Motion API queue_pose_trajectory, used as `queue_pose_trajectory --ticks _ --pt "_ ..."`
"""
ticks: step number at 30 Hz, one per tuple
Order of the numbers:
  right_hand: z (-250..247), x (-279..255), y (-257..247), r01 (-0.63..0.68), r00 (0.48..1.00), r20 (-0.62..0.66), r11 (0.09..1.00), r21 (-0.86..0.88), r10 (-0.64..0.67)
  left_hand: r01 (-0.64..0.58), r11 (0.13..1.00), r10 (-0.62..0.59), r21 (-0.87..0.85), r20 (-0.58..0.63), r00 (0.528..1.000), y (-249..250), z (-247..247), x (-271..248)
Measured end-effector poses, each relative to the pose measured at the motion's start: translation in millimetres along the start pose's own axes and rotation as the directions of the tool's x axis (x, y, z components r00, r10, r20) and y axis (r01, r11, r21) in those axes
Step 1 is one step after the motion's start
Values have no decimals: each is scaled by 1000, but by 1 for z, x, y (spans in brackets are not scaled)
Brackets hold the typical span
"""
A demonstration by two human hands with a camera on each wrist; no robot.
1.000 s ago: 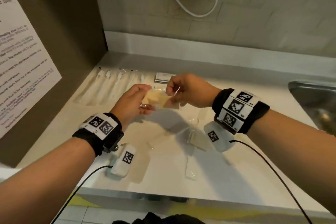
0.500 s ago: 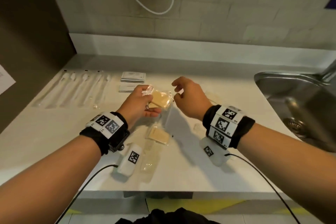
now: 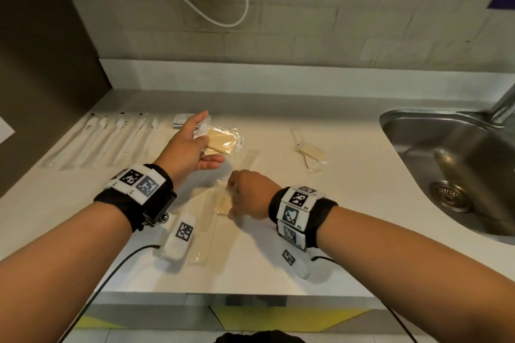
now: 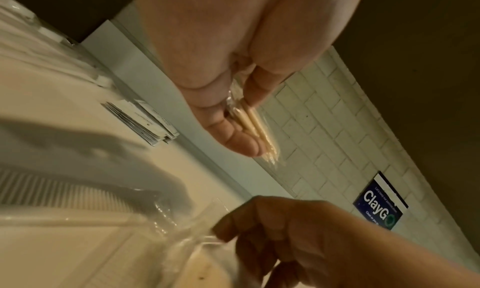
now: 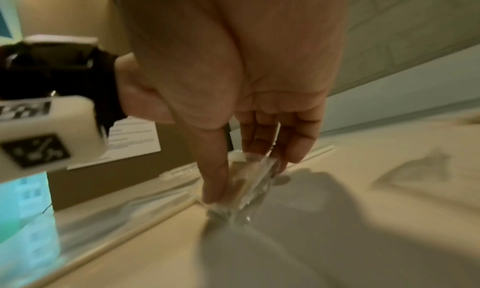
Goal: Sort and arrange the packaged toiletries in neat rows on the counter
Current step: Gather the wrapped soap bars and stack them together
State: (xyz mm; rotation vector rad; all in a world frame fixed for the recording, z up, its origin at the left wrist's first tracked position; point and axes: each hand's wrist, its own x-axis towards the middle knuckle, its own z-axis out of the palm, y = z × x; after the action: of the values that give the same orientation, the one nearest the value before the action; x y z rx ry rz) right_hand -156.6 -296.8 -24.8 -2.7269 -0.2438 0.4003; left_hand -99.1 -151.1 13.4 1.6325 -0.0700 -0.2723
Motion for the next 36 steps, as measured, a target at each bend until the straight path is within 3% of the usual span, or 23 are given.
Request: queue_pose_trajectory --ticks 2,5,7,11,16,19,22,28,32,36 --pt "-14 -1 13 -2 1000 17 1000 24 2 0 1000 0 -1 -10 1000 -1 3 4" --pt "-44 -5 44 -51 997 -59 991 121 58 -8 1000 8 -7 -8 1000 1 10 12" --pt "-66 -3 72 -152 975 -121 960 237 185 -11 1000 11 -4 0 1000 2 18 18" --pt "-91 11 126 -363 879 -135 825 433 458 -2 1000 1 12 29 1000 6 36 30" --pt "-90 16 147 -515 839 66 752 412 539 -6 1000 4 20 102 995 10 60 38" --pt "-90 18 152 -539 837 69 794 281 543 -6 1000 3 24 125 992 10 70 40" --pt "-97 14 148 -502 865 -2 864 43 502 20 1000 -22 19 107 994 8 73 45" --pt "-102 12 145 -316 946 -45 943 101 322 68 998 -69 15 56 996 5 65 48" --pt "-116 9 129 -166 983 -2 903 397 182 70 997 -71 23 34 997 3 53 46" --pt "-130 12 97 -12 996 -61 803 596 60 60 998 -60 17 49 997 4 44 40"
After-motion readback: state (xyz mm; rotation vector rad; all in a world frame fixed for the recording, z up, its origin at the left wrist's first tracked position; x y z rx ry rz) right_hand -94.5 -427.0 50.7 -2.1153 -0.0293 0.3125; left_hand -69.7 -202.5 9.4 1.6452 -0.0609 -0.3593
